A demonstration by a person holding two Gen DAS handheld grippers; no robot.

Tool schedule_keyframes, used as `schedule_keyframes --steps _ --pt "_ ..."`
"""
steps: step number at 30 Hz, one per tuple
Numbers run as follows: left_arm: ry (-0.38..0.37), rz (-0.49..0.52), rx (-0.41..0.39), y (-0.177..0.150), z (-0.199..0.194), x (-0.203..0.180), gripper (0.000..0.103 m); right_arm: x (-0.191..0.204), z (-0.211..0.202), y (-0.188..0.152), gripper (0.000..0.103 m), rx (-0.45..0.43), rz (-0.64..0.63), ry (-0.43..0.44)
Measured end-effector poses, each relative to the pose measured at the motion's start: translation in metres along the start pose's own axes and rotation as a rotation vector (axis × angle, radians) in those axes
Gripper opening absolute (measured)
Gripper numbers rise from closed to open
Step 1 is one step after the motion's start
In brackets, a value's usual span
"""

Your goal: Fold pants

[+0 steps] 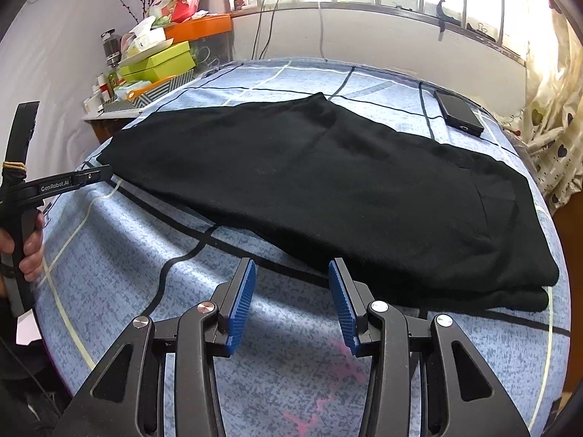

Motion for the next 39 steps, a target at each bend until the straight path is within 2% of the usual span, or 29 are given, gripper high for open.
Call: schedule_keyframes --steps 8,11,16,21,26,36,38,39 --pt "0.016 -0.019 -0.035 0.012 -0.006 0.021 0.037 0.002 -0.001 0.008 0.043 -0.009 -0.009 0.005" --pt "0.033 -0.040 -0.056 0.020 -0.009 0.038 0.041 0.004 -0.002 0.012 0.043 -0.020 -0.011 0.008" --pt "0.042 -0.054 -0.083 0.038 -0.010 0.066 0.053 0.005 -0.001 0.018 0.043 -0.030 -0.012 0.008" --pt "0.038 -0.031 -0.072 0.057 0.005 0.087 0.055 0.005 0.003 0.021 0.043 -0.033 -0.011 0.011" --pt "0.026 -0.024 -0.018 0.069 0.027 0.103 0.055 0.005 0.006 0.023 0.043 -0.029 -0.009 0.011" --pt "-0.073 0.030 0.045 0.066 0.037 0.081 0.055 0.003 0.010 0.027 0.043 -0.031 -0.004 0.015" --pt "-0.061 0.038 0.042 0.064 0.037 0.080 0.048 0.004 0.010 0.027 0.043 -0.033 -0.005 0.016" --pt "-0.036 0.039 0.043 0.064 0.037 0.082 0.039 0.004 0.010 0.027 0.043 -0.032 -0.004 0.017"
Point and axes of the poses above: each gripper's, at about its wrist camera, not at the fingertips, and z roughly the way its jaws point, x to its left, y to its top, the point moved 8 cm from there along z, roughly the way its jaws point, and after that the axes turned 15 degrees about -y, right-handed, at the moved point
